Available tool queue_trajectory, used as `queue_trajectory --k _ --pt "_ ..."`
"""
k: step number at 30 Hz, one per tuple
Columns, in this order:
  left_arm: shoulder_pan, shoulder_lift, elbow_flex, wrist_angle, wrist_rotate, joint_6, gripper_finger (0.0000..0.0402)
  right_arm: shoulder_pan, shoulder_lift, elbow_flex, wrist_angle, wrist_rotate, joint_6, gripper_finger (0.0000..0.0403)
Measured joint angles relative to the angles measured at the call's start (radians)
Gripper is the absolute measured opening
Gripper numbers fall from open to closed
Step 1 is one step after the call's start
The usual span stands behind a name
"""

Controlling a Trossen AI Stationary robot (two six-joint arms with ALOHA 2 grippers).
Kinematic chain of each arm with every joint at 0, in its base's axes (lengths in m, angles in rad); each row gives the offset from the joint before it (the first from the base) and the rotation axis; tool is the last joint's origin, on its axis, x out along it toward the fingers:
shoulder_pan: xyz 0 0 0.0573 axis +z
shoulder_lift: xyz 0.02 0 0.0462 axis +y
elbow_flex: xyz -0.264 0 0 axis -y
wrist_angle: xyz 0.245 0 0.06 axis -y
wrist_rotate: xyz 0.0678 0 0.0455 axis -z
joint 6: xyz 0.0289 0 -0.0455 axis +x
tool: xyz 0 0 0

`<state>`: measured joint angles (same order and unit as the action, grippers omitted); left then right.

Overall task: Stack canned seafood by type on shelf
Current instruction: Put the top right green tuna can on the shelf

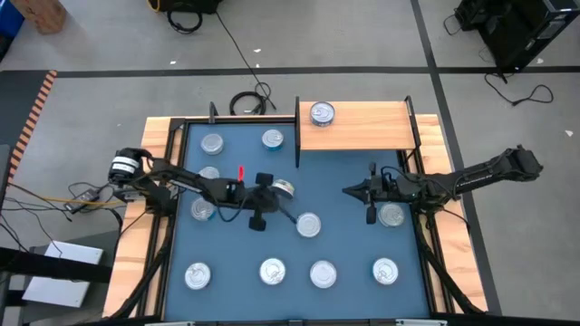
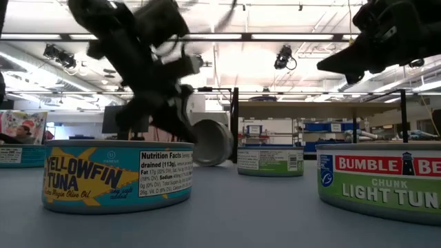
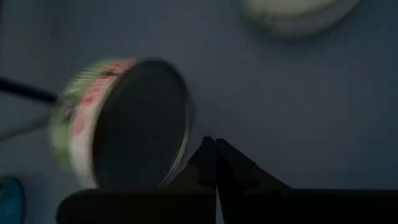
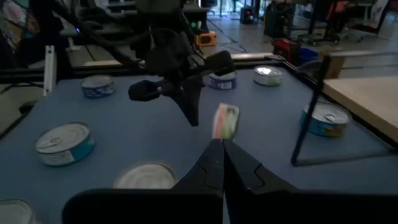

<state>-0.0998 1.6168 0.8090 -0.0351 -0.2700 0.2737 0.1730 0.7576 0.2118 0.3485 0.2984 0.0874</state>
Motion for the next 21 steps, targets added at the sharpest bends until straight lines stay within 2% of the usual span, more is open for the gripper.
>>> queue_trajectory --k 4,8,11,14,21 --pt "-0.073 -0.069 0.000 -0.019 -0.039 -0.073 0.0001 0.066 0.075 0.022 0.043 0.064 0.020 0.0011" --pt "-0.120 -0.135 -0.035 0.033 -0.054 -0.169 0.0001 0.105 0.209 0.122 0.009 0.136 0.086 0.0026" --pt "-0.141 -0.170 -0.104 0.152 -0.055 -0.204 0.0000 0.115 0.323 0.230 -0.076 0.196 0.153 0.0045" --pt "-0.146 -0.196 -0.183 0.314 -0.058 -0.237 0.0000 0.113 0.437 0.357 -0.233 0.214 0.215 0.0074" --pt "-0.142 -0.203 -0.324 0.696 -0.076 -0.282 0.0000 0.083 0.671 0.627 -0.585 0.211 0.351 0.0172"
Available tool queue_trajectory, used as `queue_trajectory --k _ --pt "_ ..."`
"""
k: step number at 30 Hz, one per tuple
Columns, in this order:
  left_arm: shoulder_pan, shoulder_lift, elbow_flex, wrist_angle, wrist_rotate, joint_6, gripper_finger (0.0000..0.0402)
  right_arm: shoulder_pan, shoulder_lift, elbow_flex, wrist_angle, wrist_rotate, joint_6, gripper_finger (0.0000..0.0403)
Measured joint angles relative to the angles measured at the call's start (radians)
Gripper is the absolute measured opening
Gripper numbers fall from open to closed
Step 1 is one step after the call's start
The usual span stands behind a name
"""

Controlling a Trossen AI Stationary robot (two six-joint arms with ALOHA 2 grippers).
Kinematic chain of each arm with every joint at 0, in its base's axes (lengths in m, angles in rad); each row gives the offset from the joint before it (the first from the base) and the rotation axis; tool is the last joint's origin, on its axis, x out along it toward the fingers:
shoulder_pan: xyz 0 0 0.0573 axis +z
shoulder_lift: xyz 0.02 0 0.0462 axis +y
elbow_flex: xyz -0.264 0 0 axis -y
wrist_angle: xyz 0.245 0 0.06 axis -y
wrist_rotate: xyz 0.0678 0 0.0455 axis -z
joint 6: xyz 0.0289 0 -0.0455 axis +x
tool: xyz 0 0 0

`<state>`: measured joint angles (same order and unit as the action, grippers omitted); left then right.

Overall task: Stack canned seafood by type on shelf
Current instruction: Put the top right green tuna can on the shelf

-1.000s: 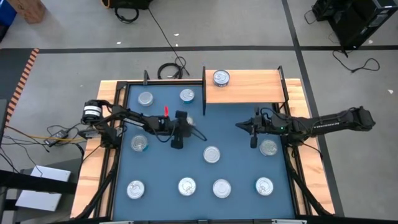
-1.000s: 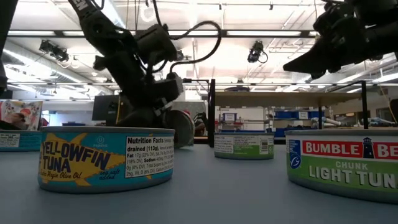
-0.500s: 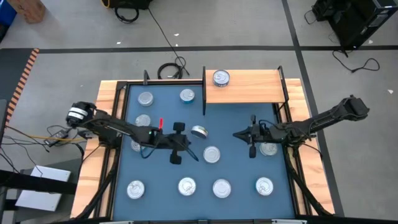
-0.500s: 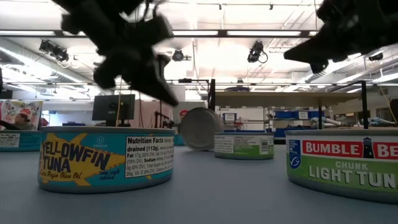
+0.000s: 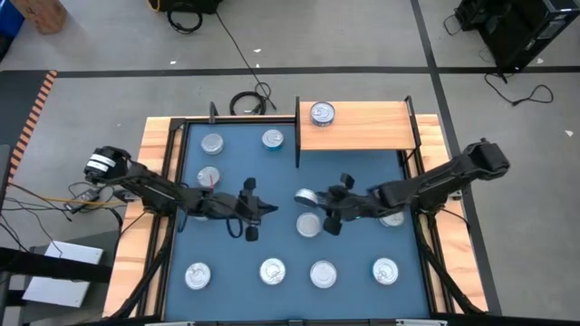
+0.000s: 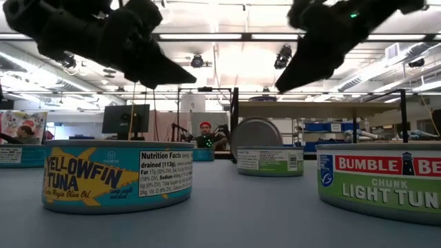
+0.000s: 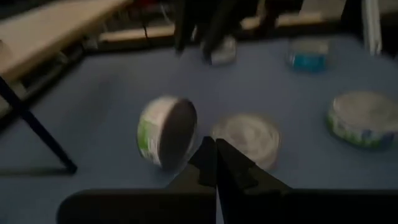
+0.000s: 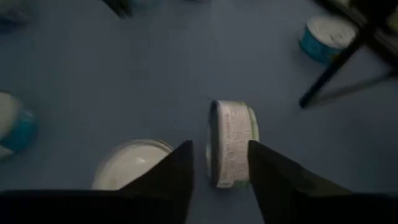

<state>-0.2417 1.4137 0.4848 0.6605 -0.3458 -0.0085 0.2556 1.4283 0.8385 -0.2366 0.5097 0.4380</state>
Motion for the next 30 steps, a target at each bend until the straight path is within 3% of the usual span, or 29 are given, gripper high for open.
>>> queue_trajectory --k 8,15,23,30 --pt "0.000 0.001 -0.050 0.095 -0.010 0.051 0.0000 -0.077 0.167 0.209 -0.208 -0.041 0.001 0.0269" --pt "0.000 0.002 -0.050 0.076 -0.012 0.059 0.0000 -0.181 0.240 0.259 -0.265 -0.205 -0.048 0.0291" --pt "0.000 0.002 -0.050 0.063 -0.013 0.060 0.0002 -0.247 0.290 0.258 -0.269 -0.281 -0.094 0.0250" --pt "0.000 0.002 -0.050 0.062 -0.013 0.060 0.0002 -0.257 0.286 0.258 -0.264 -0.343 -0.148 0.0135"
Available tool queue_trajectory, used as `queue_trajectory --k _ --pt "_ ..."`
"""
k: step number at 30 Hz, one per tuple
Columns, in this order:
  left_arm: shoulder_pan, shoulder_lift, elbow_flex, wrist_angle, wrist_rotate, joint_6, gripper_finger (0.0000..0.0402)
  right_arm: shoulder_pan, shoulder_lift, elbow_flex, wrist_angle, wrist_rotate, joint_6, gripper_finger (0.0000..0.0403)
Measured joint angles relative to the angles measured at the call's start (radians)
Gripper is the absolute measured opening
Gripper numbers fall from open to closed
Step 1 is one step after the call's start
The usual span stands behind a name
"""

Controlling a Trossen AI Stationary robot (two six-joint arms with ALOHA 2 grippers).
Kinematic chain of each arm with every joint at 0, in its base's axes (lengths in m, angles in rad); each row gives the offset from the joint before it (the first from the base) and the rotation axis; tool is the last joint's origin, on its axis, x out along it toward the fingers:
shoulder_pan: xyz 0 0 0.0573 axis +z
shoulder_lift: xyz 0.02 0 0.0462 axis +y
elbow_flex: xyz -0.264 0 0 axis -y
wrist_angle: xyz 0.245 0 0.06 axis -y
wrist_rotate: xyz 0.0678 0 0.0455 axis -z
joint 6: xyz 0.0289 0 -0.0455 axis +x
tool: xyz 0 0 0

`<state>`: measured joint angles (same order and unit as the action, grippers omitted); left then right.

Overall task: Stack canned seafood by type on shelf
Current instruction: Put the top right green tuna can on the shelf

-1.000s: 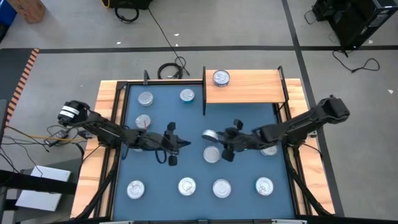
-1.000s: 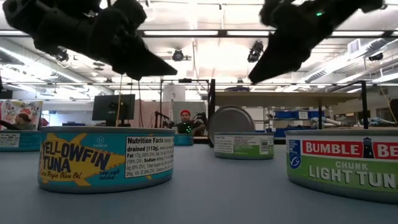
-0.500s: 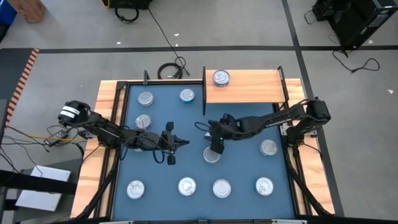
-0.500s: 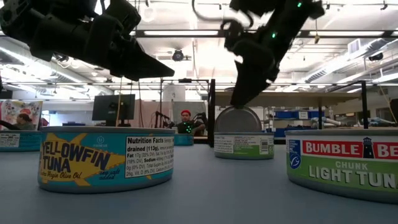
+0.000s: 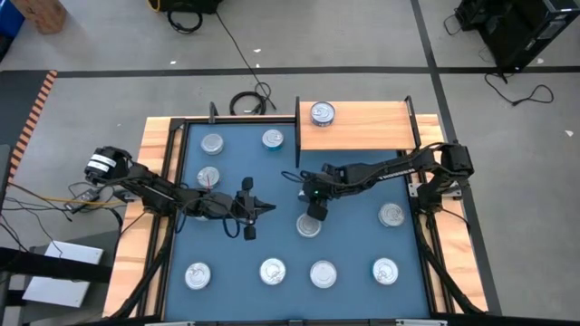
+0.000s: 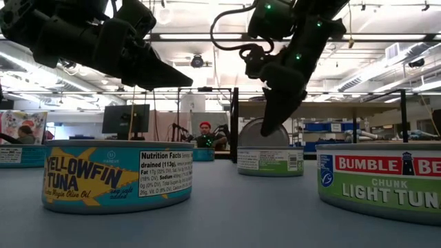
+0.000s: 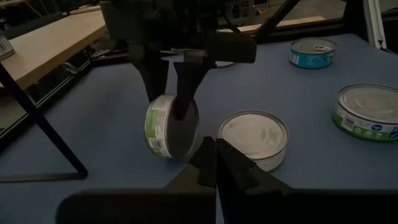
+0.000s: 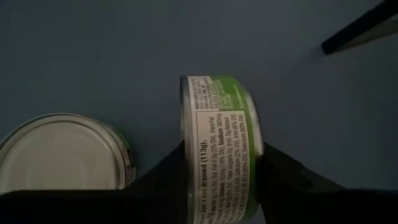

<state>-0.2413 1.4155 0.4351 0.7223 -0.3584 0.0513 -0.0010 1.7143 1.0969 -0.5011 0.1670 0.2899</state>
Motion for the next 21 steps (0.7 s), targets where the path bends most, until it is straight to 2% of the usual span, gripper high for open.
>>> queue_trajectory --k 6,11,16,21 --pt "-0.001 0.000 0.000 -0.001 0.000 -0.002 0.0003 0.009 -0.039 -0.001 0.000 -0.006 -0.013 0.0135" --pt "-0.001 0.000 0.000 -0.001 0.000 -0.002 0.0003 0.019 -0.170 -0.001 -0.035 0.048 0.019 0.0135" --pt "-0.001 0.000 0.000 -0.002 0.000 -0.002 0.0003 0.017 -0.381 -0.001 -0.124 0.219 0.113 0.0135" --pt "-0.001 0.000 0.000 -0.003 0.000 -0.003 0.0003 -0.030 -0.579 -0.001 -0.208 0.495 0.269 0.0135"
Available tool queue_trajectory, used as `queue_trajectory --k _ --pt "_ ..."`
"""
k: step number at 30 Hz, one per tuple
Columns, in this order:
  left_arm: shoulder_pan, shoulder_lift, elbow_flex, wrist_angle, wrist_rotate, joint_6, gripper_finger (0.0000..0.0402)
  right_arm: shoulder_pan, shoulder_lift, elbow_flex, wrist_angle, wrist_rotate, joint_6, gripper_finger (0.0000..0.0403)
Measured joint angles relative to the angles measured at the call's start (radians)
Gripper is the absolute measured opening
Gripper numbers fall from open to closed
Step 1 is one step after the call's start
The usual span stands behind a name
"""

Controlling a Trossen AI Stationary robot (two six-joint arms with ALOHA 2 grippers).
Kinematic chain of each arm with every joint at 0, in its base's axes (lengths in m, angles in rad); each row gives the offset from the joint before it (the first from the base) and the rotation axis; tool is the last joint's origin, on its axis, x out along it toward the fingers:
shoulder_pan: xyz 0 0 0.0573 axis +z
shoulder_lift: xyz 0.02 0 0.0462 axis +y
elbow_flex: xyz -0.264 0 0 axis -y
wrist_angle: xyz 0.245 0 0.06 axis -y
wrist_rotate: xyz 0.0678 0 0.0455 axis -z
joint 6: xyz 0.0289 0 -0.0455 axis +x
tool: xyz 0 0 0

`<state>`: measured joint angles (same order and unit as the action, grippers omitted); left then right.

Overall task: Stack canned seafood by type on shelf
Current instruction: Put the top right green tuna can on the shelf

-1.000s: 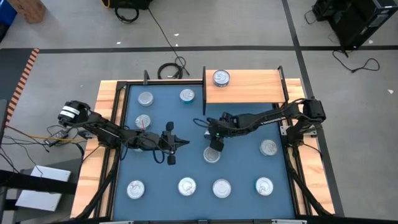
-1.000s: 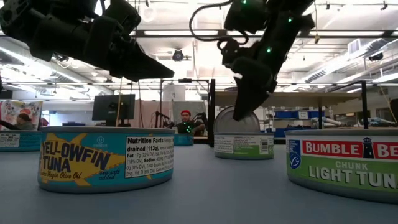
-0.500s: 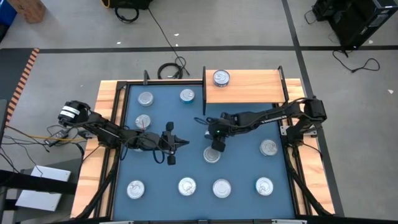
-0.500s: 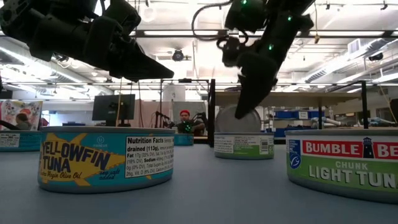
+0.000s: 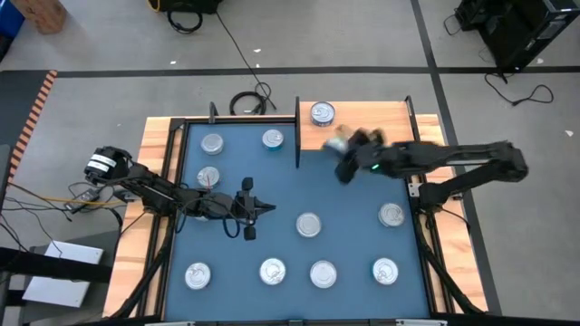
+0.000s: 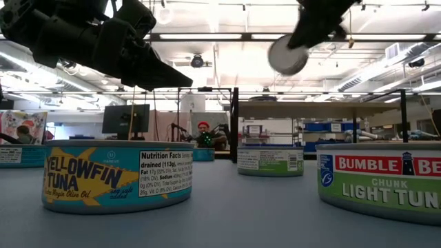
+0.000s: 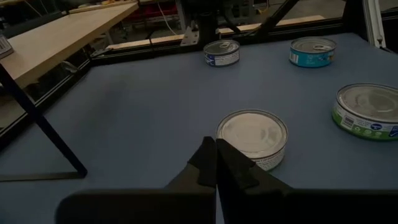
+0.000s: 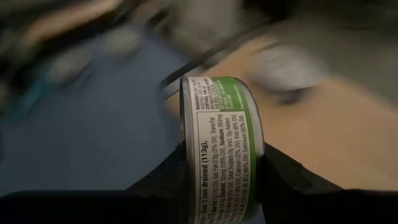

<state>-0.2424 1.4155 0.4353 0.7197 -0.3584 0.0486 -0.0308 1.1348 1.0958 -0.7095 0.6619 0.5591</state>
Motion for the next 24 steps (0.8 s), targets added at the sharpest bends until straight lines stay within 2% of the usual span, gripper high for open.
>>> queue_trajectory --k 6,10,15,24 --pt "0.000 0.000 0.000 0.000 0.000 0.000 0.0003 -0.131 -0.131 0.000 -0.040 0.253 0.143 0.0135" --pt "0.000 0.000 0.000 0.000 0.000 0.001 0.0003 -0.243 -0.150 0.000 -0.040 0.302 0.204 0.0135" --pt "0.000 0.000 0.000 0.000 0.000 0.002 0.0003 -0.389 -0.124 0.000 -0.042 0.302 0.257 0.0135" --pt "0.000 0.000 0.000 -0.013 0.000 0.019 0.0003 -0.608 -0.118 0.000 -0.069 0.123 0.329 0.0135"
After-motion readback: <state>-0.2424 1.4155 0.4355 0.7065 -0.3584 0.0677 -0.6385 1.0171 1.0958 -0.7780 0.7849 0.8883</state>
